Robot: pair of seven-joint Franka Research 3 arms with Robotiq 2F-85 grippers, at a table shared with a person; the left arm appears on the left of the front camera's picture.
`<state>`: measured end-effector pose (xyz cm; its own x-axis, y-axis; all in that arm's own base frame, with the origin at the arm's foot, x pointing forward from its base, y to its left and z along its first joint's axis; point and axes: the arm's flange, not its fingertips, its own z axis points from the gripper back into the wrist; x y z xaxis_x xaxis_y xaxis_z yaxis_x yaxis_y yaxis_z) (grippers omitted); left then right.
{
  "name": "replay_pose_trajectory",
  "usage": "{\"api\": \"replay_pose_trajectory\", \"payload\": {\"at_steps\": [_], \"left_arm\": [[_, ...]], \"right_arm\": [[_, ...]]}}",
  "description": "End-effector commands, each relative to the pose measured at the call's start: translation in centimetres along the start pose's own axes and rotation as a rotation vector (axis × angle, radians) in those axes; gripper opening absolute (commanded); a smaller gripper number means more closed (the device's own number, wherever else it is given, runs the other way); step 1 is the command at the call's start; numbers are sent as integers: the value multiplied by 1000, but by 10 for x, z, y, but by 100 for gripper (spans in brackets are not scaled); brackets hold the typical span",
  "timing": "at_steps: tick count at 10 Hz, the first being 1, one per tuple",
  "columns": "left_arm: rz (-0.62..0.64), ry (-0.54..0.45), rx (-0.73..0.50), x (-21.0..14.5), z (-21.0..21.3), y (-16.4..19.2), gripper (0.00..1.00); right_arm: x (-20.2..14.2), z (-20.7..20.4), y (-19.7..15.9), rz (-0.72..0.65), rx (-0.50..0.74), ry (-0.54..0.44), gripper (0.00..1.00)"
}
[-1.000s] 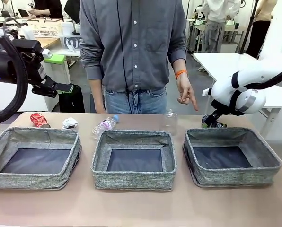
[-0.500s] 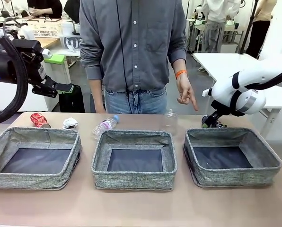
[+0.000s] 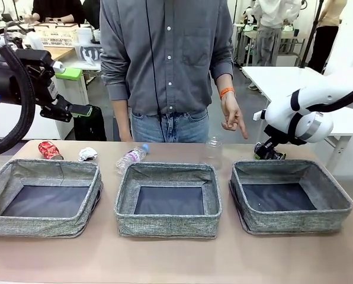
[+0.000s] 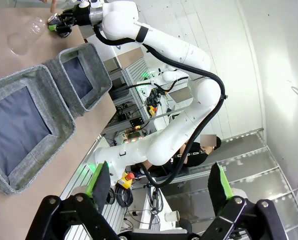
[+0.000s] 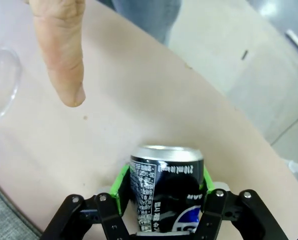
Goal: Sort the waste into the appropriate baskets.
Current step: Pick up the waste item pointed out by the person.
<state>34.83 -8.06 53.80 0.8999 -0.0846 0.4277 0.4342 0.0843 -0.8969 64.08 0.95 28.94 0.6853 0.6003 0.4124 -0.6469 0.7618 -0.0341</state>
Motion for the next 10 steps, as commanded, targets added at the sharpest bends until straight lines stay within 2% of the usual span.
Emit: {"api": "replay_pose_trajectory", "payload": {"at_steps": [1, 2, 3, 4, 6, 7, 8, 9, 10], "left_arm": [[-24, 0, -10, 0, -1, -1, 100], [-24, 0, -10, 0, -1, -1, 100], [-24, 0, -10, 0, -1, -1, 100], [-24, 0, -10, 0, -1, -1, 100], [-24, 0, -10, 0, -1, -1, 100], [-24, 0, -10, 0, -1, -1, 100], [-24, 0, -10, 0, -1, -1, 100], [-24, 0, -10, 0, -1, -1, 100], [-24, 0, -10, 0, -1, -1, 100]], "right_arm": [[-3, -3, -6, 9, -6, 5, 35], [-4, -3, -6, 9, -8, 8, 0], [-4, -3, -6, 10, -7, 8, 15], [-3, -3, -6, 8, -10, 11, 0], [-2, -2, -6, 9, -11, 11, 0], [-2, -1, -7, 8, -15, 12, 25], [-1, 1, -9, 6, -21, 10, 18], [3, 10, -11, 7, -40, -11, 5], [7, 23, -14, 22, -77, -5, 5]]}}
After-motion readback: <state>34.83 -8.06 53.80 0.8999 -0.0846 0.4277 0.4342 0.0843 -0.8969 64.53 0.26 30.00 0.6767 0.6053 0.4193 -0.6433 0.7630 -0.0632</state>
